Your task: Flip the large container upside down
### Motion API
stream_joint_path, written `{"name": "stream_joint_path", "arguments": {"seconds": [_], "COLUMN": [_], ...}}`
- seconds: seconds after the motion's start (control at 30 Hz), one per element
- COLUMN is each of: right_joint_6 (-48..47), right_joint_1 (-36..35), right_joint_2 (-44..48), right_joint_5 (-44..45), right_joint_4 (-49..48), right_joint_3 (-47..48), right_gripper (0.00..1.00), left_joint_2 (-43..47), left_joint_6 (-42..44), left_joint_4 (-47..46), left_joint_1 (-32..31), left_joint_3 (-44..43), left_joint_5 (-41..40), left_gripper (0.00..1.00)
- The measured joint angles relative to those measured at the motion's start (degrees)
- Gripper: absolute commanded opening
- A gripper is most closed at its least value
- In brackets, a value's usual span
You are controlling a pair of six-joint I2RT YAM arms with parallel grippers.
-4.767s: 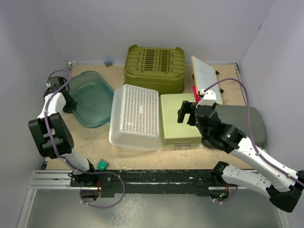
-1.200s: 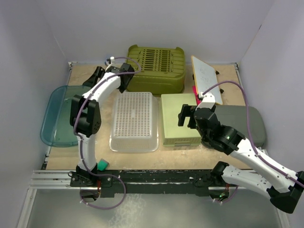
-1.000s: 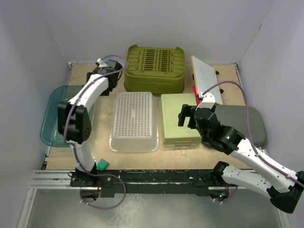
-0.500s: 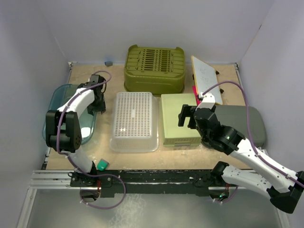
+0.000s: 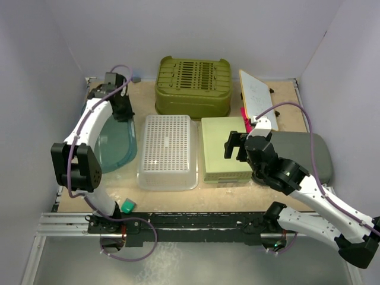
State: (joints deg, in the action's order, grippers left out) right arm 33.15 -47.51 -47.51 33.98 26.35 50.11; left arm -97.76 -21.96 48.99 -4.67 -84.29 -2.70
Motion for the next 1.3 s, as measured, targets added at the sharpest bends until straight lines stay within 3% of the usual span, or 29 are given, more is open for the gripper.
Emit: {"name": "stream_joint_path", "arguments": {"seconds": [0.23, 0.4, 0.47, 0.57, 0.7, 0.87, 1.1, 1.2, 1.3], "right_joint_6": [0.33, 0.37, 0.39, 0.46, 0.79, 0.79, 0.79, 0.79, 0.79], "right_joint_1": [0.0, 0.0, 0.0, 0.0, 0.0, 0.0, 0.0, 0.0, 0.0], "right_joint_2": [-0.11, -0.09, -0.07, 0.04, 0.07, 0.07, -0.09, -0.11, -0.11], "right_joint_5": [0.2, 1.05, 1.09, 1.16, 1.29, 1.33, 1.33, 1.33, 1.33], "right_joint_4": [0.02, 0.42, 0.7, 1.16, 1.51, 1.6, 1.57, 1.6, 1.6], "right_joint_3": [0.0, 0.0, 0.0, 0.0, 0.0, 0.0, 0.0, 0.0, 0.0], "right_gripper": [0.99, 0.99, 0.99, 0.99, 0.99, 0.99, 0.99, 0.99, 0.99], "left_joint_2": [3.26, 5.53, 7.76, 11.74, 11.37, 9.33, -1.6, -6.47, -9.14], "left_joint_6": [-4.85, -10.49, -14.4, -26.4, -42.88, -59.12, -86.93, -91.62, -94.18], "left_joint_4": [-2.16, -8.2, -16.13, -35.58, -57.66, -79.49, -119.51, -128.41, -131.01], "left_joint_1": [0.52, 3.58, 7.06, 14.45, 20.35, 22.69, 26.47, 26.86, 27.23], "left_joint_3": [-13.66, -12.94, -7.74, 5.66, 16.7, 21.44, 22.71, 22.69, 23.26], "left_joint_5": [11.74, 21.0, 26.43, 34.82, 39.87, 44.76, 46.12, 45.88, 45.97], "left_gripper": [0.0, 0.0, 0.0, 0.0, 0.0, 0.0, 0.0, 0.0, 0.0]}}
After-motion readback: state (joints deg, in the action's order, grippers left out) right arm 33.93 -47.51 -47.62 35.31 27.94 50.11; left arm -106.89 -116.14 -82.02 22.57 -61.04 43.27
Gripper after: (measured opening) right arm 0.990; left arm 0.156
